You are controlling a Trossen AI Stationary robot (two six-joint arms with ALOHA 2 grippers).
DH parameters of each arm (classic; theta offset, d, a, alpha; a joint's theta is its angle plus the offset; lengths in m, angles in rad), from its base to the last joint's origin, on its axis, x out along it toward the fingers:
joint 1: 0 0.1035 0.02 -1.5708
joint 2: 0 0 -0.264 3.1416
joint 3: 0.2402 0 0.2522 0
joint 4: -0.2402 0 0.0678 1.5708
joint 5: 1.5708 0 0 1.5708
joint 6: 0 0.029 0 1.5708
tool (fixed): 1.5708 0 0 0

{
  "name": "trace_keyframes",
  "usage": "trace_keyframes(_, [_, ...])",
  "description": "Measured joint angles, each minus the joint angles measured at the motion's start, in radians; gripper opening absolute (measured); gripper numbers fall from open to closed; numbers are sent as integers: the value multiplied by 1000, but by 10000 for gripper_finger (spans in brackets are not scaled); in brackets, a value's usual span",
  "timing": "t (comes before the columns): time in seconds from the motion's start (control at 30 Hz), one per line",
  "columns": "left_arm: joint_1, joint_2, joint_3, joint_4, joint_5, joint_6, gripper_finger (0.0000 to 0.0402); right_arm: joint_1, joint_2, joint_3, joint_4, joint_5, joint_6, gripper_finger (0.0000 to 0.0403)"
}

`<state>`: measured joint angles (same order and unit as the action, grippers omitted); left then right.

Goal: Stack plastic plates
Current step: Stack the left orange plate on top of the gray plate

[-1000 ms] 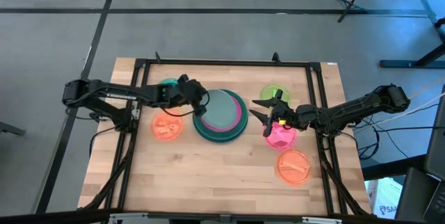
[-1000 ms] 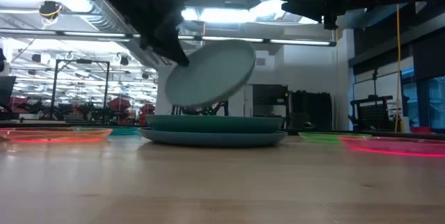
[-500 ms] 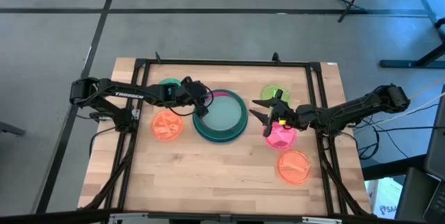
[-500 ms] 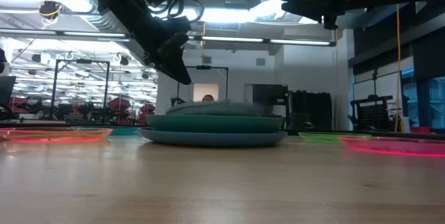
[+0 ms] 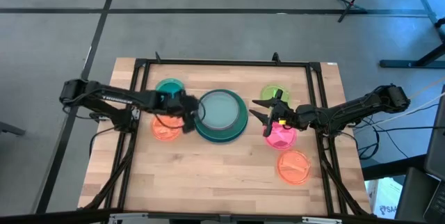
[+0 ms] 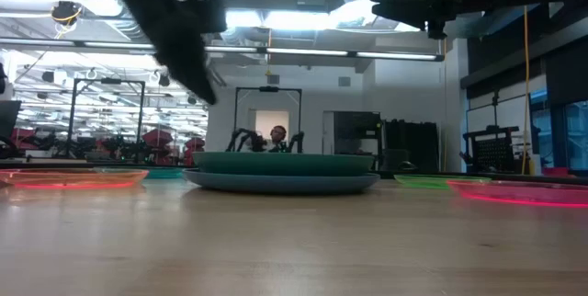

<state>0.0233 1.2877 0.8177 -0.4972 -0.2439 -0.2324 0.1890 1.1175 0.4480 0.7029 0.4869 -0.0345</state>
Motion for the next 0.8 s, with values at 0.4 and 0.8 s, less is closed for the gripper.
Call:
trace_keyframes(0.4, [-346,24,-99,-147,-33,-321,117,0,0,0,2,0,3,177])
trace_keyframes(0.8, [-417,24,-229,-112,-62,-400,117,0,0,0,2,0,3,177])
